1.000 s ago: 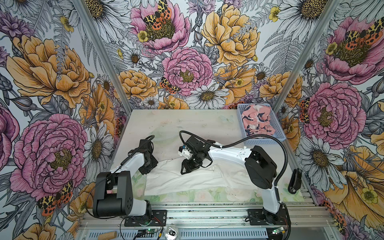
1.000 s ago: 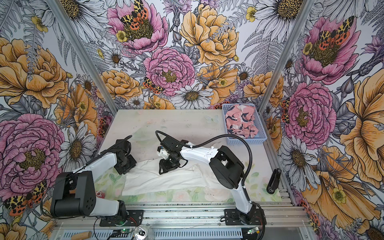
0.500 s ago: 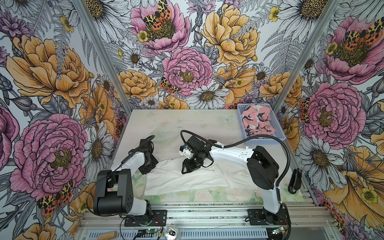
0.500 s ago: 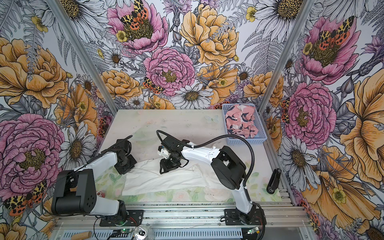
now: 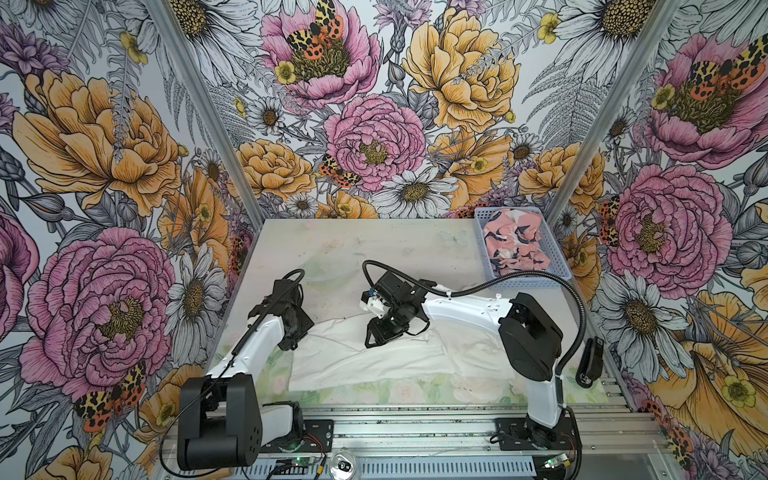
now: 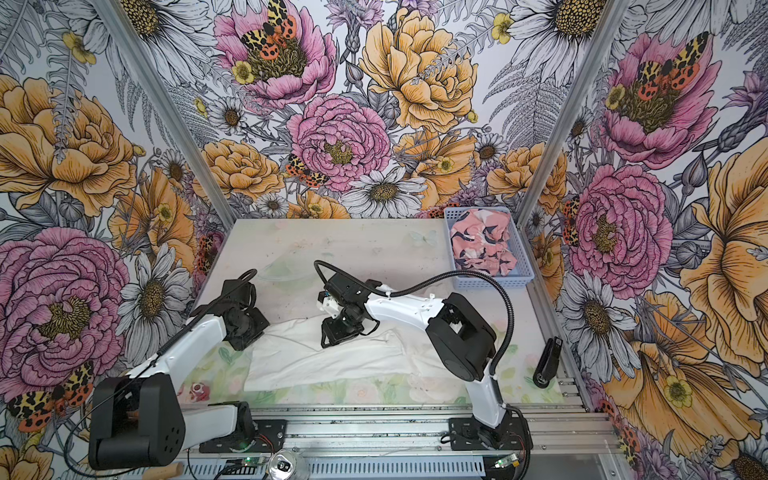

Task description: Fold and stack the mixed laundry pile

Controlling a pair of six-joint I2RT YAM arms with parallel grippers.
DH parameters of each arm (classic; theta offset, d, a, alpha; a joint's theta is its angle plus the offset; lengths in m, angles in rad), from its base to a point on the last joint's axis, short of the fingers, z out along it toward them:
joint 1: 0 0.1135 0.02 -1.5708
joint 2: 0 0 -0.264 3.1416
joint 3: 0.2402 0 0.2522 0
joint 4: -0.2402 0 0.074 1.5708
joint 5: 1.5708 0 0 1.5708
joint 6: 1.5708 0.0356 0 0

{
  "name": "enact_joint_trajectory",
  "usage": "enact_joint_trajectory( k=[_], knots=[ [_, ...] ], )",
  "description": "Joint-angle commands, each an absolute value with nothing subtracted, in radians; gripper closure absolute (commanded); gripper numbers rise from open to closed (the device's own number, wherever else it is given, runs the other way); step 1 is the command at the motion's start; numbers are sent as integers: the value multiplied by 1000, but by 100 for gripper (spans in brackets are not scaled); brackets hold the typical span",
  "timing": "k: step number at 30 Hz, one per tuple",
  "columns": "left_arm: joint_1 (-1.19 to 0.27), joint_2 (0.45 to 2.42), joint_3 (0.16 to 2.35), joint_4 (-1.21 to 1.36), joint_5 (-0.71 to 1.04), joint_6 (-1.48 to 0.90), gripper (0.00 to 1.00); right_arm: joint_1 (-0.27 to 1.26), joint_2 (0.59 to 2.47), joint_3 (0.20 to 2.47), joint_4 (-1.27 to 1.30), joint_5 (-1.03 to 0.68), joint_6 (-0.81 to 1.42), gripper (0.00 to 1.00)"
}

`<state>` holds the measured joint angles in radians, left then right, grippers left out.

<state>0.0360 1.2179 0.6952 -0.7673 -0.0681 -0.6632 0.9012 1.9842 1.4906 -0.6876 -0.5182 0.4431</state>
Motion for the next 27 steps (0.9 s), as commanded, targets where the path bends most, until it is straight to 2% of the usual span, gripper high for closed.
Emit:
enact_joint_trajectory(
  k=[1,6,10,13,16,18,19,23,27],
  knots=[
    [38,1162,651,-816,-31,-700,100,894,1928,1481,-670,-502,430,57],
    [4,1087,616,-845,-25,-761,100,893,1915,1466,-670,-497,430,57],
    [-65,1052,623,-901,-92,-827,99,891,1904,1452,-670,-495,426,57],
    [-102,1049,633,-947,-145,-872,89,892,1893,1441,-670,-494,426,57],
    [-131,1050,642,-983,-185,-907,86,890,1885,1432,-670,-490,423,57],
    [-146,1040,653,-1014,-227,-934,74,888,1879,1429,-670,-488,423,57],
    [-150,1025,658,-1029,-253,-944,72,887,1877,1427,-669,-485,422,57],
    [-146,942,667,-1038,-299,-958,69,883,1875,1424,-664,-485,424,57],
    [-144,940,676,-1026,-274,-952,68,876,1882,1425,-660,-484,426,57]
  ],
)
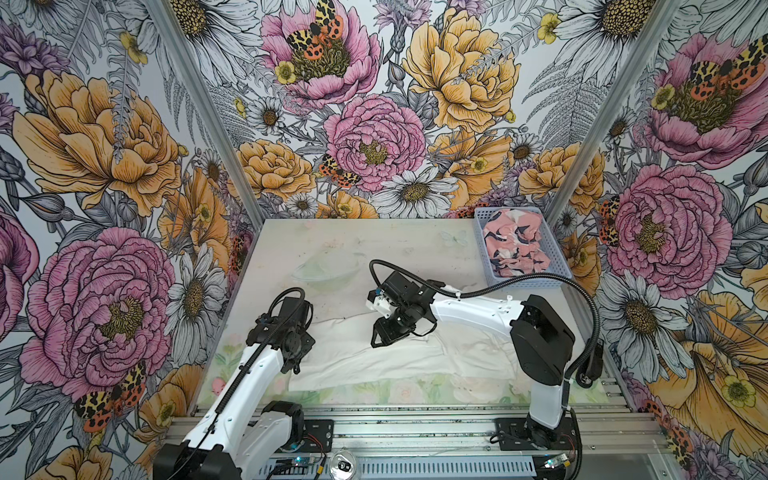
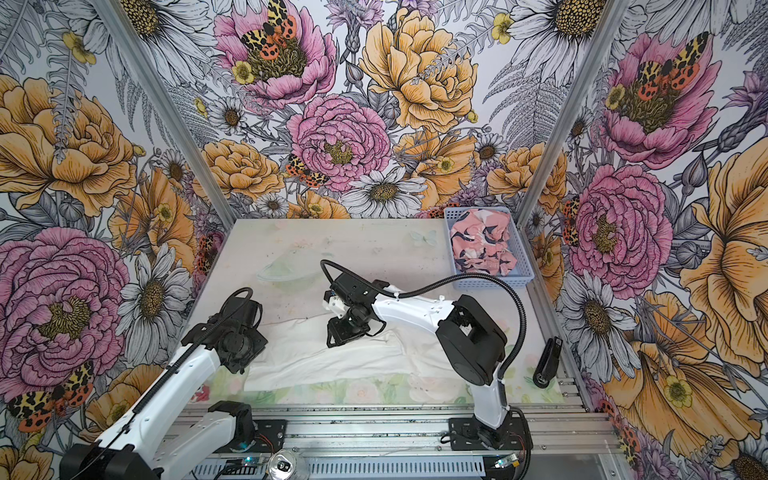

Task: Fold and stack the mixed laundry pile
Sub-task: 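Move the right gripper to the shirt end nearest the basket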

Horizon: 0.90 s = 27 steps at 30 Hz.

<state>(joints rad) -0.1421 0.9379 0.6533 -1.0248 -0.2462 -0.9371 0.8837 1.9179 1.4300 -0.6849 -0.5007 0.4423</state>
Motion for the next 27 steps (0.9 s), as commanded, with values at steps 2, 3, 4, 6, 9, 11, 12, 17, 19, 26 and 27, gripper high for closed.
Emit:
enact_joint_trajectory(
  k=[2,3,4,6,9,11,12,17,19,26,27],
  knots=[
    [-152,963,670,-993,-235,-941,67,869,1888,1428,-658,-482,428,57],
    [-157,975,664,-972,-217,-940,67,865,1891,1428,-658,-479,431,57],
    [-160,993,656,-953,-180,-943,67,859,1891,1427,-658,-472,433,57],
    [-167,1025,639,-911,-139,-946,67,842,1885,1420,-658,-451,446,57],
    [-174,1077,616,-840,-105,-952,67,798,1845,1367,-657,-375,494,57],
    [-175,1119,611,-785,-96,-946,67,737,1799,1310,-658,-307,526,55],
    [-175,1148,612,-760,-96,-938,66,710,1770,1277,-658,-281,541,53],
    [-141,1314,643,-656,-89,-879,66,559,1655,1132,-661,-169,585,50],
    [-114,1377,663,-640,-95,-847,66,494,1628,1088,-661,-142,588,49],
    [-29,1489,690,-593,-100,-767,66,393,1729,1082,-658,-111,574,49],
    [-19,1512,700,-589,-102,-755,66,393,1758,1094,-657,-109,570,49]
  ],
)
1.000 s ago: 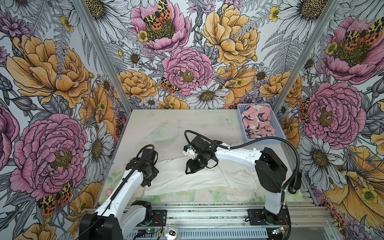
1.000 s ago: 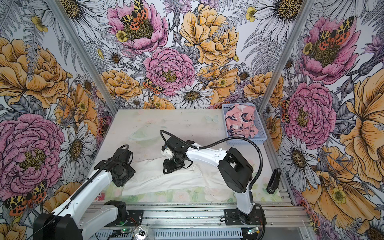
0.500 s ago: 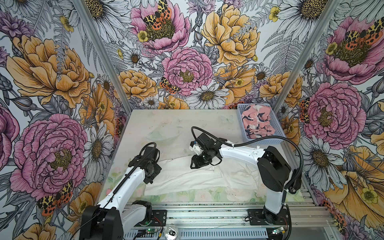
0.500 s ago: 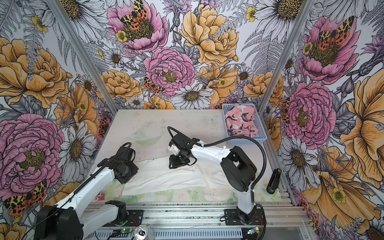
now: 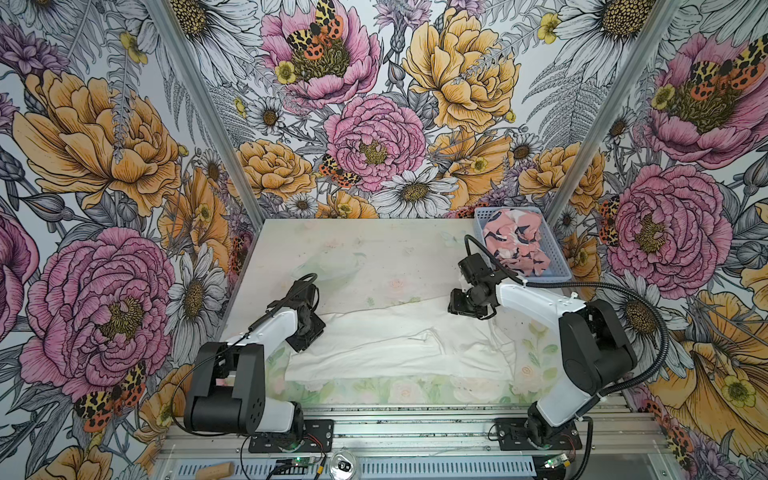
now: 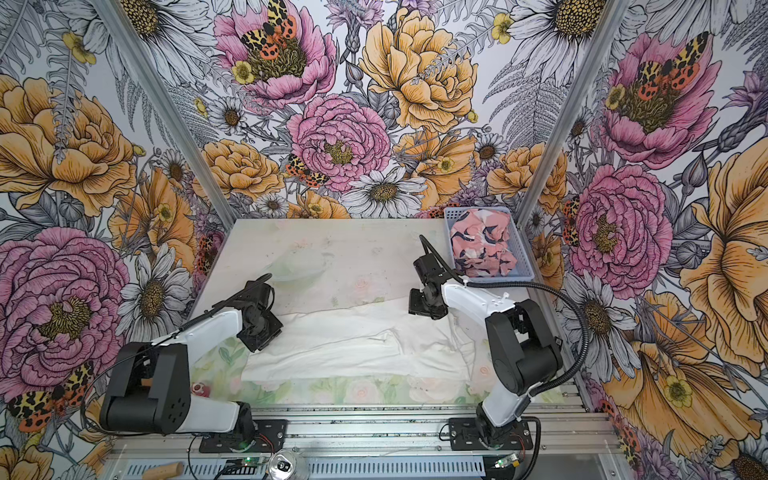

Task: Fold and stack the mixed laundry pile
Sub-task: 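Move the right gripper to the shirt end nearest the basket, then grasp the shirt end nearest the basket with the right gripper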

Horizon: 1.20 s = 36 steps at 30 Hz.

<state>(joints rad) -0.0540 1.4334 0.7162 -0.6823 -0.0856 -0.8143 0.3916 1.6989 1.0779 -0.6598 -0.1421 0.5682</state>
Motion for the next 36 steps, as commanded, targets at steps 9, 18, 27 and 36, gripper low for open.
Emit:
enact_joint_trajectory(
  k=[9,18,27,36],
  knots=[
    [130,1625,802,-594,-135,-660,67,416,1894,1263,-658,-170,535,49],
    [199,1727,911,-606,-166,-594,67,285,1663,1213,-738,-153,487,46],
    [204,1778,977,-626,-169,-574,68,255,1699,1148,-724,-117,450,49],
    [206,1784,976,-628,-161,-572,68,256,1780,1108,-652,-108,455,55]
  ],
)
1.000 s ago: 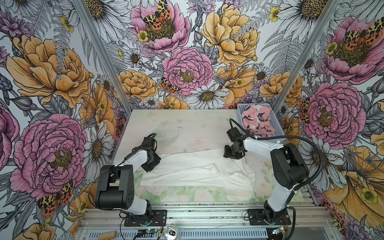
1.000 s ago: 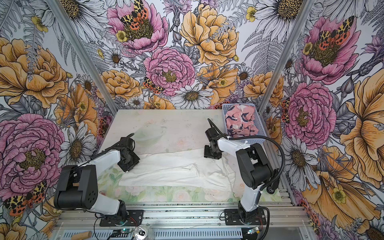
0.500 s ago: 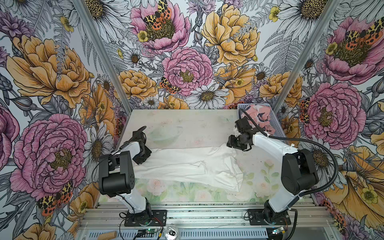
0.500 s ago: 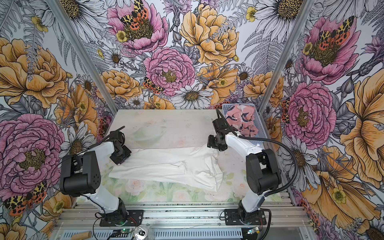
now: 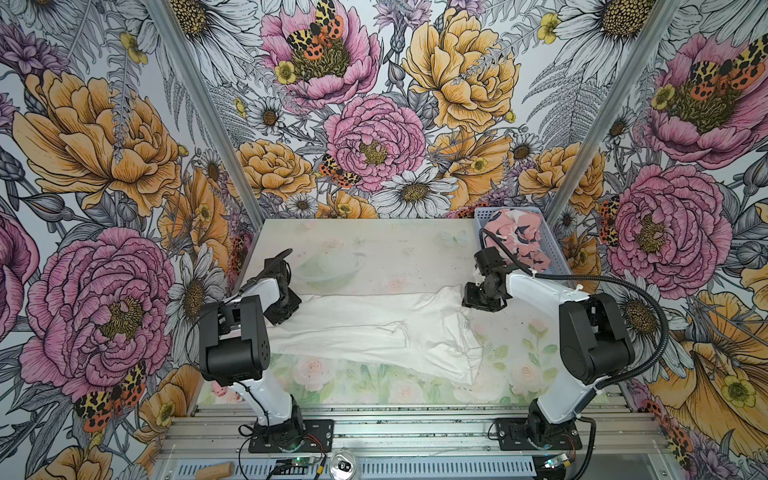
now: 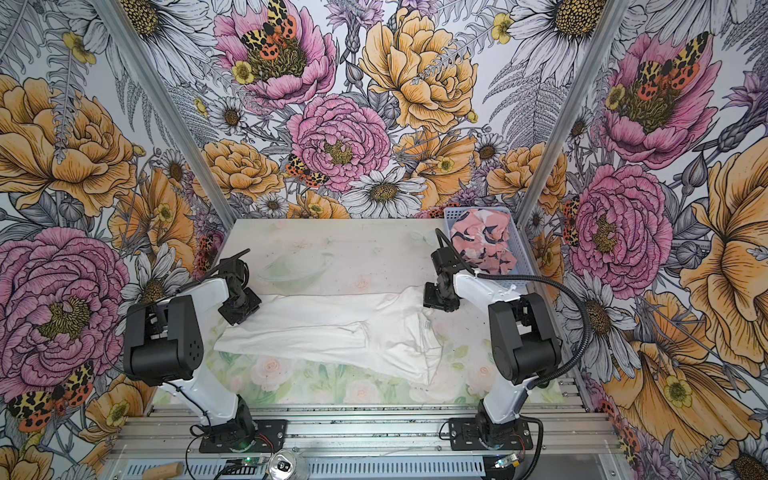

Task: Fold and stack the mixed laundry pile
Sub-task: 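Grasp the shirt end nearest the basket with the right gripper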

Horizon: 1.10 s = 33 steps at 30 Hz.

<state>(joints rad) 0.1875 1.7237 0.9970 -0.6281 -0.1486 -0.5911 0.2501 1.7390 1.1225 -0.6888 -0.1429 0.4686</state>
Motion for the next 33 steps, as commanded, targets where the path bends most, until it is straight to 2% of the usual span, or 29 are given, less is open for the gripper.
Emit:
enact_joint_trajectory(
  k=[1,7,10,14,26,33],
  knots=[
    [206,1784,977,-628,-160,-571,68,254,1788,1105,-651,-89,456,58],
    [211,1797,990,-629,-144,-562,68,250,1839,1125,-634,-42,444,65],
    [212,1805,1000,-633,-137,-557,68,250,1868,1148,-635,-29,436,77],
    [214,1810,1008,-633,-130,-551,68,247,1882,1166,-652,17,428,99],
    [214,1811,1022,-638,-119,-535,68,204,1864,1216,-723,178,409,100],
    [213,1811,1010,-638,-120,-531,68,203,1892,1286,-724,157,378,100]
  ],
)
